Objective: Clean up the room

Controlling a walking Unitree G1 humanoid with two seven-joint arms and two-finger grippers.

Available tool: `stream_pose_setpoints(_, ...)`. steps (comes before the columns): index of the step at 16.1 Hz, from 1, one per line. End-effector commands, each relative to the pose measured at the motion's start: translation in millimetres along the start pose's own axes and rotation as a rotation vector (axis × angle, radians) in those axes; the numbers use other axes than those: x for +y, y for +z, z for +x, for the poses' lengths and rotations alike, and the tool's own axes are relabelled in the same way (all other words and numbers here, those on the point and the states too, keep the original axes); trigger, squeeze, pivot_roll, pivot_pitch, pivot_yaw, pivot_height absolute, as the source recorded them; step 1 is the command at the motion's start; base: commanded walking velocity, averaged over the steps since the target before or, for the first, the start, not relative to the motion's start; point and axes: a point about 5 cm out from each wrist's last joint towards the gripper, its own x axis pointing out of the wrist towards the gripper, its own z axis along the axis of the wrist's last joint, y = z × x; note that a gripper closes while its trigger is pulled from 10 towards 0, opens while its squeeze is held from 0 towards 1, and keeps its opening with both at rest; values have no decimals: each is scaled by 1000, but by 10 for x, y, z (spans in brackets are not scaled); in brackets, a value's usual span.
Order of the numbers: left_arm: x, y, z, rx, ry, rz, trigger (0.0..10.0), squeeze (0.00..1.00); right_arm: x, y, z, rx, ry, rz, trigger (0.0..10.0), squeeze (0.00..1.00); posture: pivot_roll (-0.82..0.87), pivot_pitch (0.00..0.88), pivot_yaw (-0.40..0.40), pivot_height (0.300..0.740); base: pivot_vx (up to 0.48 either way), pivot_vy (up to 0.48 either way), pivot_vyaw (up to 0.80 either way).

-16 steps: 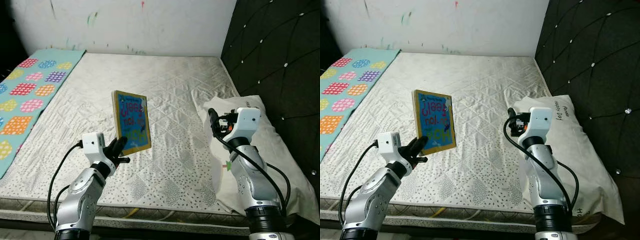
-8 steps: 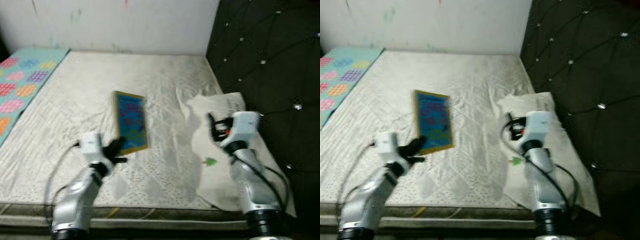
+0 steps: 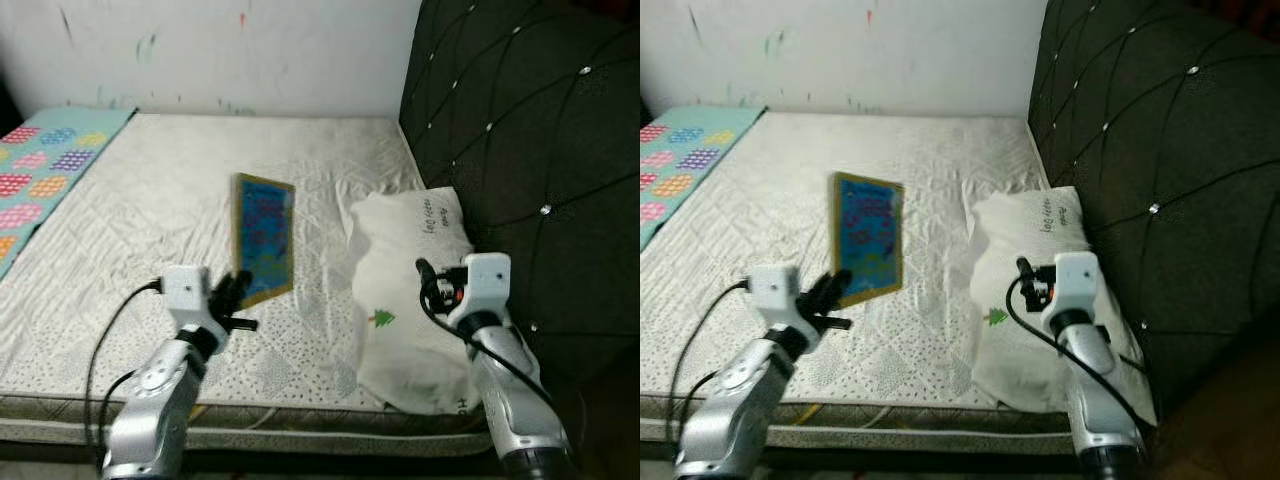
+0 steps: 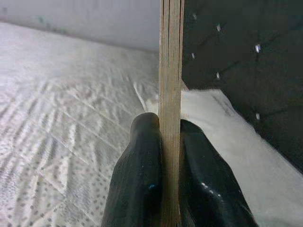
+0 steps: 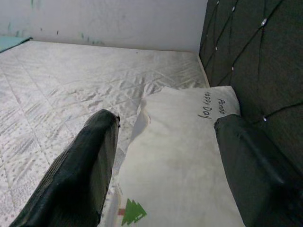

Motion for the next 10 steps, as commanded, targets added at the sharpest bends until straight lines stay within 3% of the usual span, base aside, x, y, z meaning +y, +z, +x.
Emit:
stream_pose_setpoints(1, 79, 103, -39, -56, 38, 1, 10000, 0, 49, 32, -8, -22, 7, -3, 10000, 0, -104, 0, -2, 740, 0, 0, 0)
stream_pose_setpoints(4, 43, 77, -45, -53, 13, -14, 10000, 0, 87, -22, -21, 5, 11, 19, 10000, 0, -104, 0, -6, 740, 0, 0, 0)
stream_pose_setpoints(8, -14, 78, -47, -55, -29, -28, 10000, 0, 105, -16, -25, -1, 11, 30, 10000, 0, -106, 0, -5, 740, 0, 0, -800)
stream_pose_setpoints(10, -22, 82, -52, -56, -37, -38, 10000, 0, 120, -26, -37, 1, 15, 35, 10000, 0, -107, 0, -4, 740, 0, 0, -284)
